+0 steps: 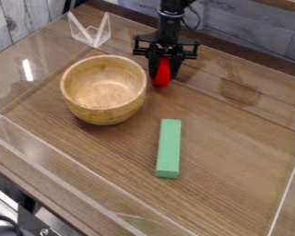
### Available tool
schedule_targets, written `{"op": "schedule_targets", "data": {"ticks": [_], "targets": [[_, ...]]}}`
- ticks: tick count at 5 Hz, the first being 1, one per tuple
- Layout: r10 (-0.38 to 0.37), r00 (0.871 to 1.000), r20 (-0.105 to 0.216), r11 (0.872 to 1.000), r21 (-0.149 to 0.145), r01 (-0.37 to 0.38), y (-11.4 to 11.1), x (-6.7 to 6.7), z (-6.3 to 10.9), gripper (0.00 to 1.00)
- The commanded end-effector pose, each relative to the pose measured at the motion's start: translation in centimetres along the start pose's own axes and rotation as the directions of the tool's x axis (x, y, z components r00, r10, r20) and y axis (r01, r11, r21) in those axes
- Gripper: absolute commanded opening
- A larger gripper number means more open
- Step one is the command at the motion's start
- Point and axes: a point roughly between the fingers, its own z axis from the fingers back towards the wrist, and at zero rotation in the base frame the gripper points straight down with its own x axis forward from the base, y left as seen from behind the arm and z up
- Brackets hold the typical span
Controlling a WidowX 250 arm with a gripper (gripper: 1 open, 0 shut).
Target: Move the red fruit to the left
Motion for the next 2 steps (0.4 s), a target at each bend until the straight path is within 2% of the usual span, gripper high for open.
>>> {"op": "schedule_targets", "data": {"ticks": [1,2], "targets": [[0.027,0.999,0.038,0.999,-0.031,-0.026,0.16,0.64,1.90,0.00],[0.046,0.999,0.028,0.998,-0.044,-0.045,-0.01,0.80,2.13,0.00]]}}
